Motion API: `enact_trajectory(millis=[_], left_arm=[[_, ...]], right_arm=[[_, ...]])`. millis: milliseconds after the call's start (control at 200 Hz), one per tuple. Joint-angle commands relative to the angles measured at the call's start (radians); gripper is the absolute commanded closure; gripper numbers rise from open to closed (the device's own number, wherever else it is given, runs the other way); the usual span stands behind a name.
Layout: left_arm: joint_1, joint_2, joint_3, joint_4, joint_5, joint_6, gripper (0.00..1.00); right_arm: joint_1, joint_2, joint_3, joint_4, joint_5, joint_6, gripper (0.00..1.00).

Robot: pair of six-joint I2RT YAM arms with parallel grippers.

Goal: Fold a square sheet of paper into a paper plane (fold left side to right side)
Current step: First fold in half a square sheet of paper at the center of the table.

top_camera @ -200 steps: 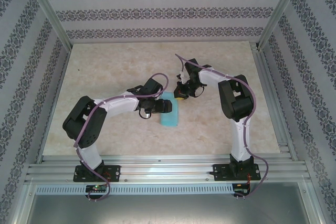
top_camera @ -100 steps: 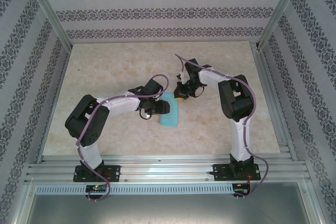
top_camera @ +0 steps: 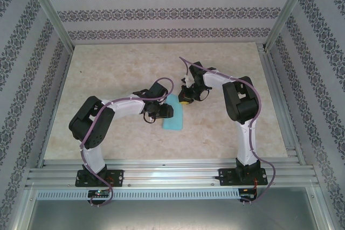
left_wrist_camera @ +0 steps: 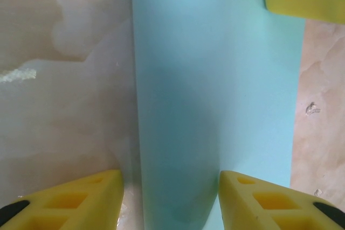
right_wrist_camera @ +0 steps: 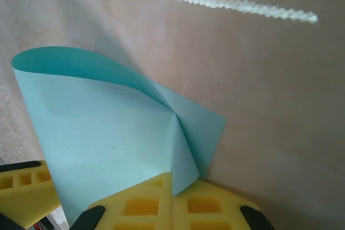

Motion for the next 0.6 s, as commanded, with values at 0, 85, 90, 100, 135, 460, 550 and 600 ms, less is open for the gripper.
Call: enact_trajectory(millis=[0, 85, 90, 100, 135, 460, 550, 600], left_arm=[[0.001, 0.034, -0.015, -0.001, 0.002, 0.004, 0.51], [0.0, 0.038, -0.018, -0.001, 0.001, 0.006, 0.57], [0.001, 0.038, -0.018, 0.0, 0.001, 0.006, 0.57], [0.001, 0.038, -0.018, 0.001, 0.001, 0.006, 0.57], [0.0, 0.038, -0.019, 0.001, 0.002, 0.004, 0.59], [0.004, 0.02, -0.027, 0.026, 0.019, -0.016, 0.57], [0.006, 0.0, -0.029, 0.029, 0.021, -0.019, 0.53], [0.009, -0.01, -0.032, 0.027, 0.02, -0.021, 0.51]], right_arm=[[0.008, 0.025, 0.021, -0.015, -0.005, -0.023, 0.93], [0.011, 0.025, 0.022, -0.012, -0.013, -0.02, 0.93], [0.011, 0.025, 0.022, -0.012, -0.012, -0.02, 0.93], [0.012, 0.023, 0.022, -0.012, -0.012, -0.02, 0.93], [0.014, 0.022, 0.022, -0.013, -0.013, -0.018, 0.93], [0.027, 0.007, 0.019, 0.0, -0.039, 0.001, 0.89], [0.03, 0.007, 0.022, 0.003, -0.047, 0.007, 0.89], [0.033, 0.007, 0.022, 0.007, -0.049, 0.011, 0.89]])
